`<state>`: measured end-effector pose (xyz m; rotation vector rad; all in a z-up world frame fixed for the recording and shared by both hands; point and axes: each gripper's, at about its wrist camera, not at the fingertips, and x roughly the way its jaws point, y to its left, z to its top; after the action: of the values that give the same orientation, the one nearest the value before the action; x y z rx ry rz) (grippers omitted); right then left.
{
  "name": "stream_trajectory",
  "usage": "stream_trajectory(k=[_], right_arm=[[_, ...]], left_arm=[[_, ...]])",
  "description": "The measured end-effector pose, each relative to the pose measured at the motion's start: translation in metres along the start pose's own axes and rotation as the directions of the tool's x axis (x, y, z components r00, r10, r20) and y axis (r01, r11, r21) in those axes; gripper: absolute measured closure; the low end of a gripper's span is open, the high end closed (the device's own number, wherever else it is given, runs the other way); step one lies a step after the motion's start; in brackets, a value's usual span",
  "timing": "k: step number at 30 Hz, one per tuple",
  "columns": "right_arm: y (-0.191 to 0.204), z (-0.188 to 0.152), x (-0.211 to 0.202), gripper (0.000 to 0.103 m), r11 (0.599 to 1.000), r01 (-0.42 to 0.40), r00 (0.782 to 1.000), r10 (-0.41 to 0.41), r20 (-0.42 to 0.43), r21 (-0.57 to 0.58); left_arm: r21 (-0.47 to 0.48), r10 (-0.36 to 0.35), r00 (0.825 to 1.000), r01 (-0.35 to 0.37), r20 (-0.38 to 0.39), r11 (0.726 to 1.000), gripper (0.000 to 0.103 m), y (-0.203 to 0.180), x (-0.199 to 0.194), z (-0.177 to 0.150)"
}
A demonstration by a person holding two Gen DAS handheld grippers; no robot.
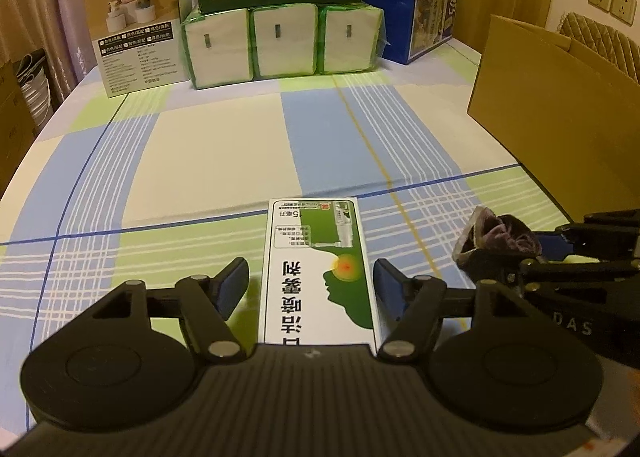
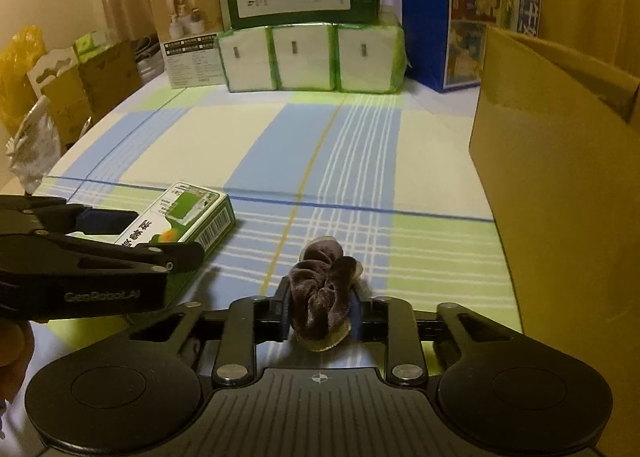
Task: Organize objects
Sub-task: 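Lift the medicine box and scrunchie and carry both toward the cardboard box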
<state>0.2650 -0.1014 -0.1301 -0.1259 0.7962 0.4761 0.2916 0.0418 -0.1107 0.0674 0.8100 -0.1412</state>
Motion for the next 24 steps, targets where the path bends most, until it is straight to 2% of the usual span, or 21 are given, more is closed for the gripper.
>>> stream_trajectory(k=[1,3,5,11,15,20,24], right_arm=[[0.000,0.000,0.000,0.081,1.000,0.004,1.000,-0.004,0.001,0.001],[-0.001,-0.001,0.000,0.081,1.000,0.011,1.000,-0.011,0.002,0.002],[-0.001,-0.001,0.000,0.081,1.000,0.014,1.000,-0.014,0.002,0.005],[-0.001,0.001,-0.002,0.082,1.000,0.009,1.000,-0.009,0.010,0.011],[0.000,0.004,-0.011,0.082,1.000,0.004,0.999,-0.004,0.033,0.002],[-0.006,-0.001,-0.036,0.082,1.000,0.010,0.999,-0.011,0.045,0.030],[-0.008,-0.012,-0.073,0.082,0.998,0.016,0.998,-0.019,0.053,0.056]], left_arm=[[0.008,0.003,1.000,-0.003,-0.004,1.000,0.039,-0.001,0.001,0.000],[0.025,0.009,1.000,-0.009,-0.017,1.000,0.049,-0.003,0.006,0.001],[0.032,0.016,1.000,-0.015,-0.026,0.999,0.051,-0.005,0.009,0.001],[0.016,0.028,0.999,-0.027,-0.034,1.000,0.052,-0.007,0.006,0.000],[-0.006,0.028,1.000,-0.028,-0.007,1.000,0.052,-0.010,-0.009,0.000],[-0.038,0.026,1.000,-0.026,0.006,0.999,0.052,-0.020,-0.029,-0.002],[-0.092,0.009,1.000,-0.008,0.006,0.996,0.052,-0.032,-0.057,-0.014]])
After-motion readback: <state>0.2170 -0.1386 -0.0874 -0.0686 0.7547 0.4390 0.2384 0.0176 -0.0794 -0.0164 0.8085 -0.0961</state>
